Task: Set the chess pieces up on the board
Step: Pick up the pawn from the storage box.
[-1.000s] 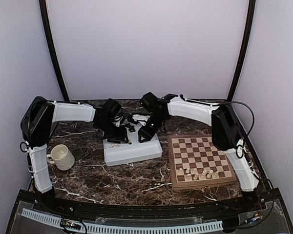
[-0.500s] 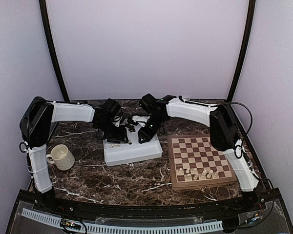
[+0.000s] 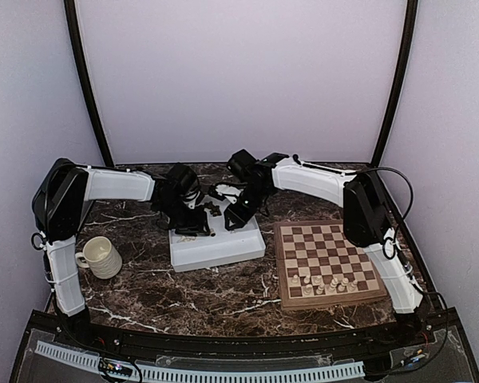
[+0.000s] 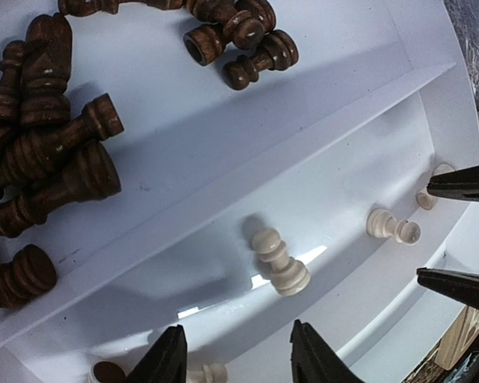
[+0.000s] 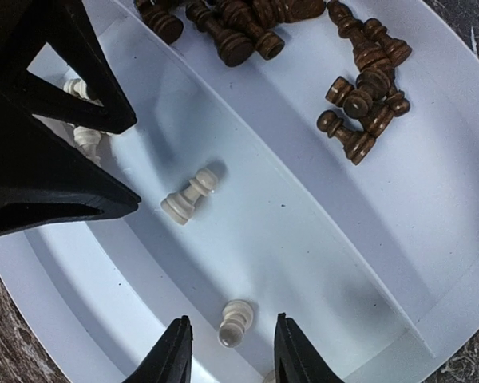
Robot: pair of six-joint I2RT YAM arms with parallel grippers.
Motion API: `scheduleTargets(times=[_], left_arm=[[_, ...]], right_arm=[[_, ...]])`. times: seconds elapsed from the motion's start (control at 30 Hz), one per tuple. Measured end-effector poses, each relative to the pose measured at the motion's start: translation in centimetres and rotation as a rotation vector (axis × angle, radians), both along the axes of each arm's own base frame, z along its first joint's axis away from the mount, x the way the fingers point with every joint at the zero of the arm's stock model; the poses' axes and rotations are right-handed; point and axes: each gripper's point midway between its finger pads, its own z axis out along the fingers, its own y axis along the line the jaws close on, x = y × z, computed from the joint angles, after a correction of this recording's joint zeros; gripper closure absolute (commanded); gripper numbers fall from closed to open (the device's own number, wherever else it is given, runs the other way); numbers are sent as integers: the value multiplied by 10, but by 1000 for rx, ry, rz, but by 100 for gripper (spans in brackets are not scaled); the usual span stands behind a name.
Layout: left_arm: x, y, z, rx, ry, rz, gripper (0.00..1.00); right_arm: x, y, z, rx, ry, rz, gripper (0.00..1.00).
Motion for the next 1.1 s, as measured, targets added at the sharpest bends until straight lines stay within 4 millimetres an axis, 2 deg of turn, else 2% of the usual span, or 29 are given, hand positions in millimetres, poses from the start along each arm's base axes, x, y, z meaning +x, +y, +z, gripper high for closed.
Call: scheduleTargets(times=[0.33, 0.83, 0.97, 1.1], left_arm=[[-1, -1, 0, -7, 4, -6, 53], [-1, -1, 0, -6, 2, -10, 53], [-2, -1, -1, -5, 4, -10, 53], [-3, 0, -2, -3, 7, -11, 53]], right_arm=[[3, 2, 2, 7, -9, -7, 63], [6, -4, -14, -39, -17, -14, 66], [4, -5, -18, -46, -11, -9, 73], [3, -5, -19, -51, -9, -5, 84]])
